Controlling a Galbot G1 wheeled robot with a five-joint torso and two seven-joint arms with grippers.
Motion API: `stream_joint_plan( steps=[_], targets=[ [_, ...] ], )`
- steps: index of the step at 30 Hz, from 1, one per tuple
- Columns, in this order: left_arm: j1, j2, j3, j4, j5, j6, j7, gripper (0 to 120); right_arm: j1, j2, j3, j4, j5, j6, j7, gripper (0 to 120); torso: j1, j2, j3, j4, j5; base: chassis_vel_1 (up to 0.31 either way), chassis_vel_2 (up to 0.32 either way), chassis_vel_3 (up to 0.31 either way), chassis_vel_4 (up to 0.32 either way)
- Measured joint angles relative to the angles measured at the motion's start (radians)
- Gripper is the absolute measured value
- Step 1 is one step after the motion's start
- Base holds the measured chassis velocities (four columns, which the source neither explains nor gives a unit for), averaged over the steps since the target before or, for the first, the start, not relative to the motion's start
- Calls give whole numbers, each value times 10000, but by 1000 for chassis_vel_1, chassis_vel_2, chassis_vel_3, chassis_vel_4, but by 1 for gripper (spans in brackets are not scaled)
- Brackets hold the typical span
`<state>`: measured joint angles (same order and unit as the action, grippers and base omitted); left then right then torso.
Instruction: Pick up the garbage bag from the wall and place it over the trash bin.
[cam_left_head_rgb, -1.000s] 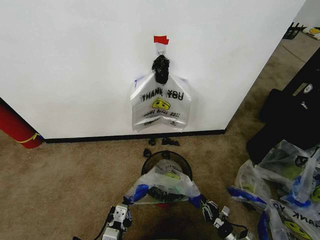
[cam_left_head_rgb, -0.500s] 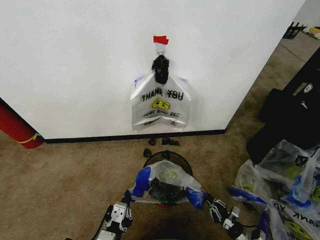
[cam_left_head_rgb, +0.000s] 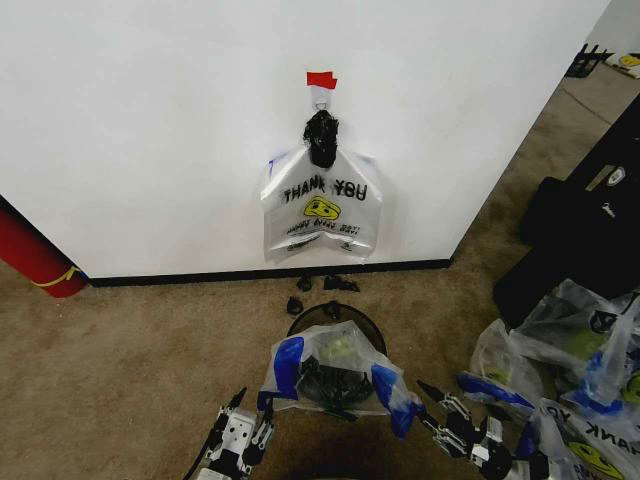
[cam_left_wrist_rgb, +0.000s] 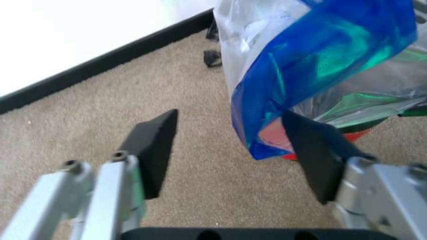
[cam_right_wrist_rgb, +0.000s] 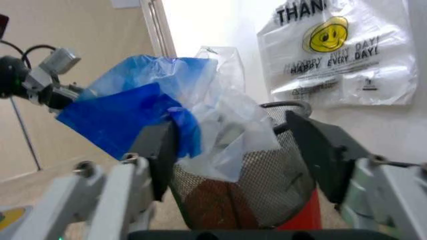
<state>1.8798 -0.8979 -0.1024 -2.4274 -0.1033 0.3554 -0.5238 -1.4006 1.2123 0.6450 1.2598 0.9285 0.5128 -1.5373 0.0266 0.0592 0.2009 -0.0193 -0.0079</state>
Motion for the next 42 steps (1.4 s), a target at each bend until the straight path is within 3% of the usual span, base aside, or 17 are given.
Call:
stream_joint_plan(
  steps=[5, 10, 14, 18, 20, 21, 23, 25, 27, 28, 33, 35, 36, 37, 39, 42],
  targets=[
    [397, 261, -10, -699, 187, -41, -57, 93, -110, -145, 452, 1146, -184, -428, -6, 85, 0, 0, 0, 0, 1, 0, 0, 0, 0],
    [592, 385, -17, -767, 262, -49, -94, 100, -395, -230, 596, 2469, -107, -839, -81, 98, 0, 0, 0, 2, -2, 0, 0, 0, 0],
    [184, 403, -76, -767, 113, -54, -63, 100, -591, -265, 612, 3370, 82, -1066, -83, 100, 0, 0, 0, 2, -1, 0, 0, 0, 0],
    [-1080, 471, -374, -766, -1058, -69, 234, 100, -641, -193, 700, 4245, 619, -1214, 282, 100, 0, 0, 0, 2, -1, 0, 0, 0, 0],
    [-1904, 534, -696, -765, -1906, -85, 606, 100, -754, -138, 638, 4895, 874, -861, 1558, 100, 0, -1, 0, -2, -2, 0, 0, 0, 0],
    [-1904, 534, -696, -765, -1906, -85, 606, 100, -754, -138, 638, 4895, 874, -861, 1558, 100, 0, -1, 0, -2, -2, 0, 0, 0, 0],
    [-2932, 614, -1163, -760, -2756, -72, 1270, 100, -733, -98, 294, 5699, 920, -153, 3854, 100, 0, 0, 1, -6, -6, 0, 0, 0, 0],
    [-4077, 837, -1456, -755, -3343, 76, 2117, 100, -436, 10, -90, 6430, 478, 333, 6259, 100, 0, -1, 2, 8, -1, 0, 0, 0, 0],
    [-5325, 1120, -1363, -617, -3879, 238, 2960, 100, -208, 160, -252, 6931, -122, 606, 8500, 100, 1, -1, 1, 6, -6, 0, 0, 0, 0],
    [-5325, 1120, -1363, -617, -3879, 238, 2960, 100, -208, 160, -252, 6931, -122, 606, 8500, 100, 1, -1, 1, 6, -6, 0, 0, 0, 0],
    [-8573, 1483, -765, 1224, -5313, 993, 5209, 100, 113, 506, -173, 7214, -1612, 816, 10954, 100, 2, -1, 3, -13, -5, 0, 0, 0, 0],
    [-9277, 1453, -668, 1773, -5882, 1679, 5505, 100, 386, 600, -280, 7204, -2547, 770, 12381, 100, 2, -1, 2, 9, 4, 0, 0, 0, 0],
    [-9277, 1453, -668, 1773, -5882, 1679, 5505, 100, 386, 600, -280, 7204, -2547, 770, 12381, 100, 2, -1, 2, 9, 4, 0, 0, 0, 0],
    [-9823, 1375, -395, 2210, -6172, 2132, 5645, 100, 425, 676, -307, 7209, -3384, 739, 13627, 100, 2, -1, 3, 13, -2, 0, 0, 0, 0],
    [-10676, 1218, 180, 2879, -6433, 2711, 6005, 100, 420, 800, -267, 7209, -4687, 696, 15300, 100, 2, -2, 3, 5, -5, 0, 0, 0, 0],
    [-11875, 907, 1060, 3895, -6446, 3502, 6932, 100, 267, 932, -69, 7236, -5858, 560, 16531, 100, 2, -2, 2, -7, 1, 0, 0, 0, 0]
  ],
)
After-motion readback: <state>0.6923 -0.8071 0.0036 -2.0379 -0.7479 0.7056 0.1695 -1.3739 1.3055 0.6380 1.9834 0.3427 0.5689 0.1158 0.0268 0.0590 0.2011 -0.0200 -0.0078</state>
